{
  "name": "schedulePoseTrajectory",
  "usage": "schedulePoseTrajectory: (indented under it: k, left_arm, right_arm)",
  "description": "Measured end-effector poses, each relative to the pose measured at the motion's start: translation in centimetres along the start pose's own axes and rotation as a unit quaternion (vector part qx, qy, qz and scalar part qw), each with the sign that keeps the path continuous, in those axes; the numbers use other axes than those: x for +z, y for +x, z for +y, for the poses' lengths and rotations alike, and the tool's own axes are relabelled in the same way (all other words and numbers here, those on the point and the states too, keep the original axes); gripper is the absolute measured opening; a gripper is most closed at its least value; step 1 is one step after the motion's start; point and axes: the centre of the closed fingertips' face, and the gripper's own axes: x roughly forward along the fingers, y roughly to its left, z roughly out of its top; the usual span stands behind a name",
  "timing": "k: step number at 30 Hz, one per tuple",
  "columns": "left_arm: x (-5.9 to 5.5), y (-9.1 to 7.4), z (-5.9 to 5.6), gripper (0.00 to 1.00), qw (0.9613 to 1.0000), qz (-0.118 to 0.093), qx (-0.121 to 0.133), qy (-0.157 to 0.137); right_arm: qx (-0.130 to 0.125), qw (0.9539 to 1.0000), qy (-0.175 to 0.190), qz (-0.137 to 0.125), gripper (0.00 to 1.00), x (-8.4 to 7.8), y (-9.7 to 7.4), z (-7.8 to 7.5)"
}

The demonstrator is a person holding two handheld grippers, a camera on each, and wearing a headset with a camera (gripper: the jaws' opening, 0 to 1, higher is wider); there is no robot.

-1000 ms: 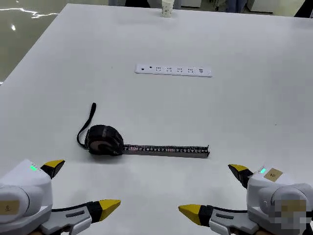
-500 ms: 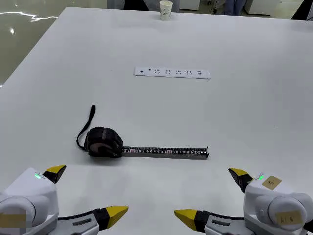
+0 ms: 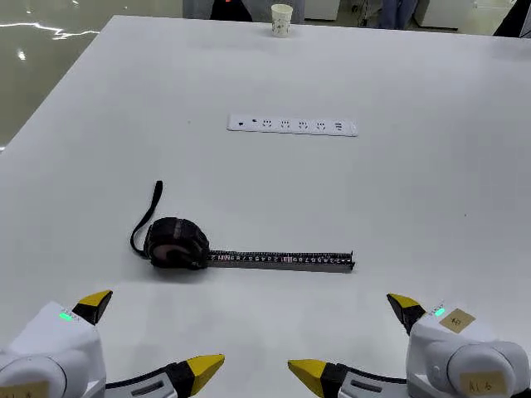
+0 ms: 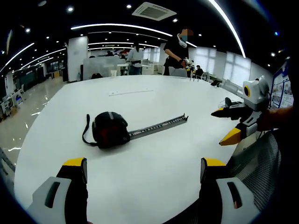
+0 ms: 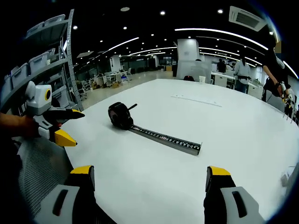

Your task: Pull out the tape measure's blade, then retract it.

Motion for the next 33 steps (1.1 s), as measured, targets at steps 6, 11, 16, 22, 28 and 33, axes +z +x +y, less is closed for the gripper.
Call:
schedulePoseTrajectory:
  k: [6, 11, 16, 22, 28, 33]
  left_arm:
    - [0.04, -0.19, 0.13, 0.99, 0.9999, -0.004, 0.011, -0.007]
    - [0.06, -0.31, 0.02, 0.99, 0.9998, -0.007, 0.017, -0.011]
    - [0.04, -0.33, -0.10, 0.99, 0.9997, -0.007, 0.018, -0.015]
    - [0.06, -0.34, -0.01, 0.99, 0.9996, -0.009, 0.022, -0.017]
    - [0.12, -0.29, 0.04, 0.99, 0.9995, -0.009, 0.024, -0.019]
    - [0.17, -0.24, 0.08, 0.99, 0.9994, -0.009, 0.026, -0.020]
  right_arm:
    - [-0.006, 1.0000, 0.006, 0.000, 0.99, 0.03, -0.18, 0.16]
    - [-0.009, 0.9999, 0.007, -0.003, 0.99, 0.23, -0.29, 0.24]
    - [-0.009, 0.9999, 0.009, -0.003, 0.99, 0.21, -0.35, 0.36]
    - [-0.011, 0.9999, 0.011, -0.002, 0.99, 0.12, -0.37, 0.36]
    - [-0.008, 0.9999, 0.010, -0.001, 0.99, 0.10, -0.33, 0.48]
    - [-0.005, 0.9999, 0.011, 0.000, 0.99, 0.08, -0.24, 0.52]
